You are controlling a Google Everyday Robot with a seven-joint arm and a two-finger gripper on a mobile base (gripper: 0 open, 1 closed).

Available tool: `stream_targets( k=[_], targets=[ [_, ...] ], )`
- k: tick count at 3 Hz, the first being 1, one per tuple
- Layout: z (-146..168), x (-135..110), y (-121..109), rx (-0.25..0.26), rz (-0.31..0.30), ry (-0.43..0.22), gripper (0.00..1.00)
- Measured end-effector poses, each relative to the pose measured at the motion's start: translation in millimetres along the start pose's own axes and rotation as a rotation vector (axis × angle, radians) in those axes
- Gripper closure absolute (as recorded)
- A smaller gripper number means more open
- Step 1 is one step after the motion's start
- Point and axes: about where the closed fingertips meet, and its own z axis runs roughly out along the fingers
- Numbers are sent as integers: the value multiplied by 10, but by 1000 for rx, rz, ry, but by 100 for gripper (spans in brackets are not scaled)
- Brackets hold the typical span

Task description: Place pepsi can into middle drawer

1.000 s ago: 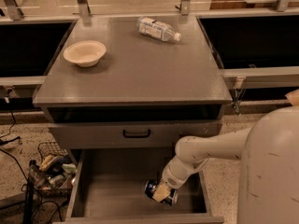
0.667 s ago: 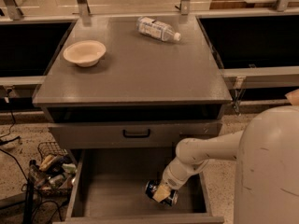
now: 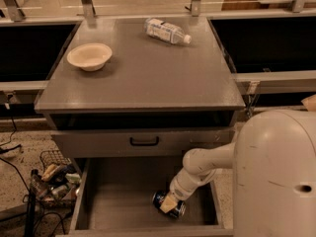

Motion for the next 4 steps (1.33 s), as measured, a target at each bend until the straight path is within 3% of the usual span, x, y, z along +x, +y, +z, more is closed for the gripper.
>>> stream_targets(
  k=[3,4],
  targets=[
    [146,119,-109,-5,40,27,100],
    [146,119,-109,-5,40,27,74]
  ],
)
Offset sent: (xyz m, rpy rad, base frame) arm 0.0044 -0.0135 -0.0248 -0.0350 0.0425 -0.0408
